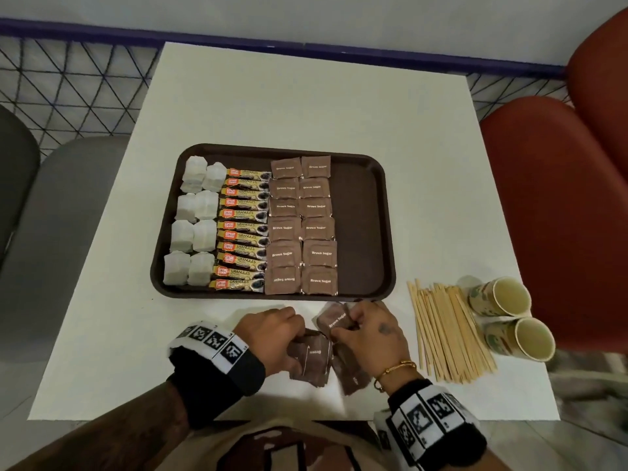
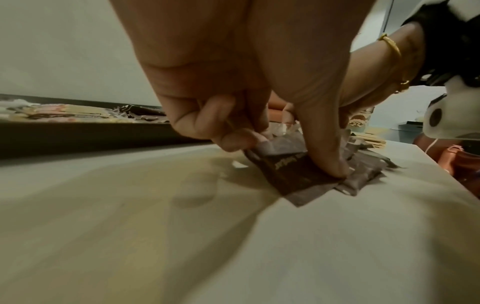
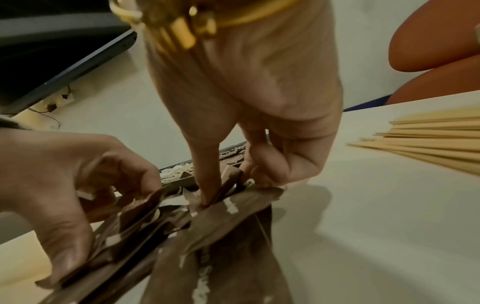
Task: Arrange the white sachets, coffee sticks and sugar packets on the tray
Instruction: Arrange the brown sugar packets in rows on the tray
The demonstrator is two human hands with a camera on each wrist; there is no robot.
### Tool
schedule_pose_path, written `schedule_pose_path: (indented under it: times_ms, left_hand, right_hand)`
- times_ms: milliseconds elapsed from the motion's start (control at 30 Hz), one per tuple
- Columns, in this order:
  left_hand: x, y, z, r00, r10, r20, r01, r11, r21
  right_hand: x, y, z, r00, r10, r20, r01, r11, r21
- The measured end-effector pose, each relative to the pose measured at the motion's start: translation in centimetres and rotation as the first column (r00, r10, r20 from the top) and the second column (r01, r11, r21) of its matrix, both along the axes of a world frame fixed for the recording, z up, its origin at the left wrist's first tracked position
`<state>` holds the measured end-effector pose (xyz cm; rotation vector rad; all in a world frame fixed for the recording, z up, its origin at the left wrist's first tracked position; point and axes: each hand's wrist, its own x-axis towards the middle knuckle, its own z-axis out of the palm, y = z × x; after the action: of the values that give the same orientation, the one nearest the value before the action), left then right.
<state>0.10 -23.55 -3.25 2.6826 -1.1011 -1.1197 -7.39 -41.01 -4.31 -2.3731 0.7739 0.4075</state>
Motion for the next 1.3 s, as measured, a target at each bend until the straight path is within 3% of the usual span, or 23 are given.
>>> schedule_pose_path:
  times_ms: [100, 200, 267, 333, 433, 533, 667, 800, 900, 967, 1000, 1033, 1133, 1200, 1300]
  left_hand:
    - [0.0, 0.3, 0.0, 1.0, 0.023, 0.005, -0.023, 1.0, -0.012]
    - [0.1, 1.1, 0.1, 0.995, 0.087, -0.048, -0.091, 0.993, -0.08]
    - [0.5, 1.9, 0.2, 0.979, 0.17, -0.108, -0.184, 0.975, -0.129]
    - [1.0, 2.5, 0.4, 0.954, 0.252, -0.164, -0.277, 0.949, -0.151]
    - [1.6, 2.8, 0.5, 0.923, 0.325, -0.206, -0.359, 0.919, -0.161]
    - [1.8, 2.5, 0.3, 0.937, 0.309, -0.164, -0.335, 0.927, -0.167]
    - [1.7, 2.2, 0.0, 0.957, 0.269, -0.111, -0.286, 0.94, -0.187]
    - [1.8, 2.4, 0.1, 0.92, 0.343, -0.188, -0.381, 0.893, -0.238]
    - [2.1, 3.2, 0.4, 0.781, 0.492, -0.384, -0.602, 0.755, -0.259]
    - [2.5, 3.7, 0.7, 0.682, 0.566, -0.464, -0.712, 0.66, -0.241]
    - [2.8, 3.8, 0.8, 0.627, 0.595, -0.502, -0.761, 0.605, -0.233]
    - [2.9, 3.7, 1.2, 0.543, 0.612, -0.575, -0.822, 0.527, -0.216]
    - [3.1, 2.5, 2.6, 0.151, 0.521, -0.84, -0.969, 0.246, -0.022]
    - [3.1, 1.5, 3.5, 0.005, 0.447, -0.895, -0.97, 0.218, 0.103]
    - [3.0, 0.4, 3.9, -0.036, 0.359, -0.933, -0.926, 0.339, 0.166]
  right_hand:
    - [0.0, -0.1, -0.5, 0.999, 0.041, 0.027, -0.041, 0.999, 0.022]
    - [-0.1, -0.9, -0.4, 0.993, -0.058, 0.102, 0.039, 0.983, 0.178]
    - [-0.3, -1.8, 0.4, 0.976, -0.177, 0.129, 0.122, 0.929, 0.35]
    - [-0.6, -2.4, 1.7, 0.968, -0.215, 0.131, 0.111, 0.832, 0.543]
    - [-0.6, -2.0, 2.9, 0.993, -0.046, 0.109, -0.042, 0.726, 0.686]
    - [0.2, -0.5, 2.4, 0.989, 0.123, 0.08, -0.145, 0.762, 0.631]
    - [0.7, 1.5, 1.1, 0.916, 0.381, 0.128, -0.401, 0.885, 0.237]
    - [0.5, 2.2, 0.3, 0.898, 0.401, 0.18, -0.429, 0.888, 0.165]
    - [0.7, 1.2, 0.3, 0.917, 0.317, 0.242, -0.373, 0.897, 0.238]
    - [1.1, 0.2, 1.1, 0.971, 0.131, 0.201, -0.211, 0.867, 0.451]
    - [1.3, -0.2, 1.7, 0.987, 0.045, 0.154, -0.126, 0.812, 0.57]
    - [1.6, -0.6, 2.2, 0.994, -0.009, 0.111, -0.067, 0.748, 0.661]
    - [2.8, -0.7, 3.3, 0.997, 0.027, 0.066, -0.068, 0.642, 0.763]
    - [3.6, 0.1, 3.7, 0.993, 0.098, 0.064, -0.111, 0.62, 0.776]
    - [4.4, 1.1, 3.8, 0.975, 0.194, 0.113, -0.215, 0.665, 0.715]
